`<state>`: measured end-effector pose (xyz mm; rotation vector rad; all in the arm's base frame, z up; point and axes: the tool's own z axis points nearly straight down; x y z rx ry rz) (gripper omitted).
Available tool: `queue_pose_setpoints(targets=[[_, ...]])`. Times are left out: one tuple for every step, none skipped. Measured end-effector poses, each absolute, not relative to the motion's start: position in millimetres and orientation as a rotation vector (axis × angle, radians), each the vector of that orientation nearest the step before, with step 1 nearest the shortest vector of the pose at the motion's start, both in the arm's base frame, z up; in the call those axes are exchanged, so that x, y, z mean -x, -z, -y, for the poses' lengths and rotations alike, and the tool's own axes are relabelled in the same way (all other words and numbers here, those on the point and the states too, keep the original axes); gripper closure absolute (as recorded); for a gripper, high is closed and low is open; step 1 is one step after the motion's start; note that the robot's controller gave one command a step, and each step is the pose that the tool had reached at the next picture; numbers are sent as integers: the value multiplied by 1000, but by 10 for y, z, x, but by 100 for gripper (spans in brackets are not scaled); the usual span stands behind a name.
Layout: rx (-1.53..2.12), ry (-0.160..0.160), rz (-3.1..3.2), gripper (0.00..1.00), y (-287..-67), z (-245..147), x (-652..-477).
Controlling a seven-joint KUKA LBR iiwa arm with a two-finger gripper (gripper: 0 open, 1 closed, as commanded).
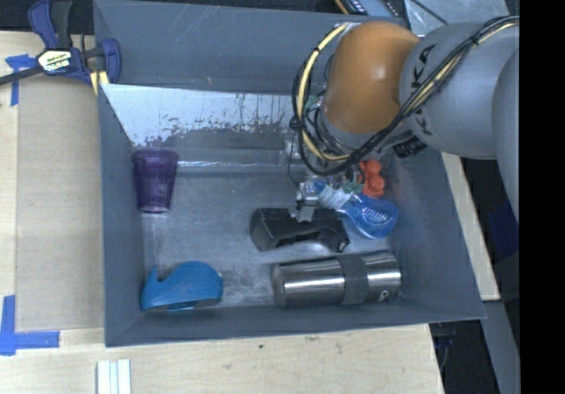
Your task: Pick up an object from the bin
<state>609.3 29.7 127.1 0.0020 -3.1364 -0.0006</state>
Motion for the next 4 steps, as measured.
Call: queue_pose_setpoints(targets=[[-1, 1, 3145, 0, -1321, -295, -6113], [-26, 7, 3151, 0, -787, -9, -5662], [-387, -2, 3124, 100, -805, -135, -5733], [-386, -2, 3125, 100, -807, -135, -5735]])
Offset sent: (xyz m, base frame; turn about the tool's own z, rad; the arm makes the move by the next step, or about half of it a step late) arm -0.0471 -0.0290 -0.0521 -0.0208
